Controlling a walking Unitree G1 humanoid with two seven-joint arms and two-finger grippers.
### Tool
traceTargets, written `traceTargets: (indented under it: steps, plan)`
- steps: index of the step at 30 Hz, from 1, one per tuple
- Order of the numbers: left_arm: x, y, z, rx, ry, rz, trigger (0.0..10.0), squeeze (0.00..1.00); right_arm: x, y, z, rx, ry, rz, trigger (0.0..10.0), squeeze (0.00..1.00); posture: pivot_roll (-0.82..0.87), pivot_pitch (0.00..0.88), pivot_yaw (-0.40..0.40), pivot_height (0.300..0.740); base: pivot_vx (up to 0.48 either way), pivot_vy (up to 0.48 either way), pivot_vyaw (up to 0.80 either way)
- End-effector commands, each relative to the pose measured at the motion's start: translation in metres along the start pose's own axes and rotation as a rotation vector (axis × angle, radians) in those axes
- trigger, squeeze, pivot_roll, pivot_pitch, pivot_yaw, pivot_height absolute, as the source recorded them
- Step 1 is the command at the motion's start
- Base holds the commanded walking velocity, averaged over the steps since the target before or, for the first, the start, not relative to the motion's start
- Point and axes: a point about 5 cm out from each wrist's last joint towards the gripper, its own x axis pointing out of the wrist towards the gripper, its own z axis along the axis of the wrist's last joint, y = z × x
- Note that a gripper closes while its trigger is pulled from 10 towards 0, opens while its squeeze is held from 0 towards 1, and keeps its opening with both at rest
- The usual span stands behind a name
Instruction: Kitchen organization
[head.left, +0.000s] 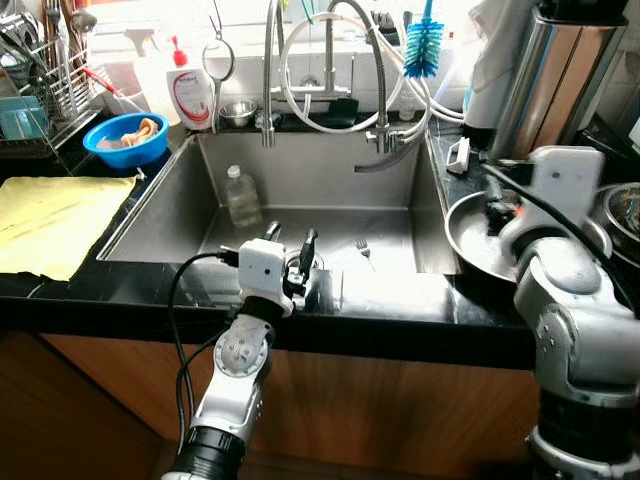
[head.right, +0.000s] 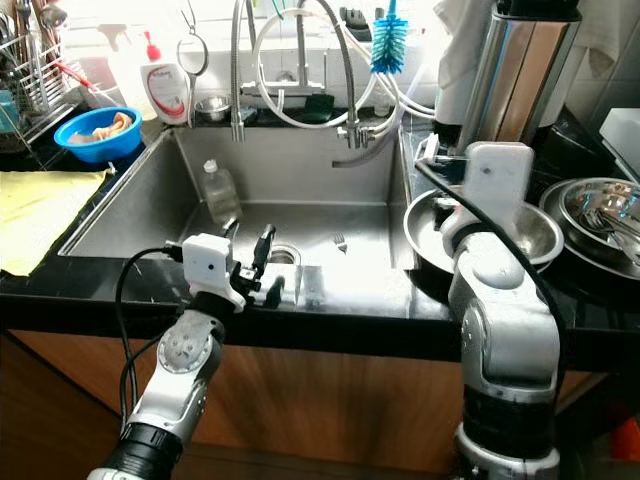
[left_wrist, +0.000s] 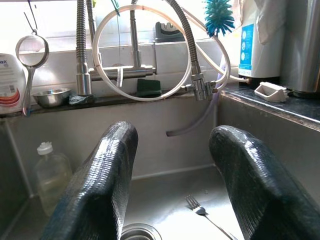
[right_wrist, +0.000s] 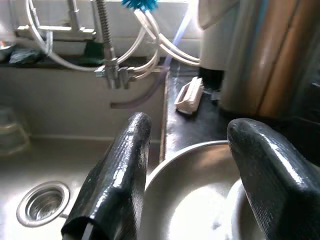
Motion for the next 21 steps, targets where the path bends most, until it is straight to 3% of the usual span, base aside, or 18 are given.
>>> traceTargets:
  steps: [1, 7, 10, 21]
  plan:
    - [0.0, 0.003, -0.004, 0.0, 0.029, 0.001, 10.0, 0.0, 0.003, 0.001, -0.001, -0.003, 0.047, 0.007, 10.0, 0.0, -0.24, 0.0, 0.081, 0.74, 0.0, 0.0, 0.0]
    - [-0.001, 0.004, -0.004, 0.004, 0.03, 0.008, 10.0, 0.0, 0.005, -0.003, -0.006, -0.003, 0.121, 0.003, 10.0, 0.0, -0.24, 0.0, 0.076, 0.74, 0.0, 0.0, 0.0]
    - [-0.001, 0.004, -0.004, 0.005, 0.031, 0.007, 10.0, 0.0, 0.004, -0.007, -0.008, 0.054, 0.14, -0.011, 10.0, 0.0, -0.24, 0.0, 0.079, 0.74, 0.0, 0.0, 0.0]
    - [0.0, 0.0, -0.004, 0.008, 0.029, -0.018, 10.0, 0.0, 0.003, -0.023, -0.01, 0.061, 0.156, -0.099, 10.0, 0.0, -0.25, 0.0, 0.085, 0.74, 0.0, 0.0, 0.0]
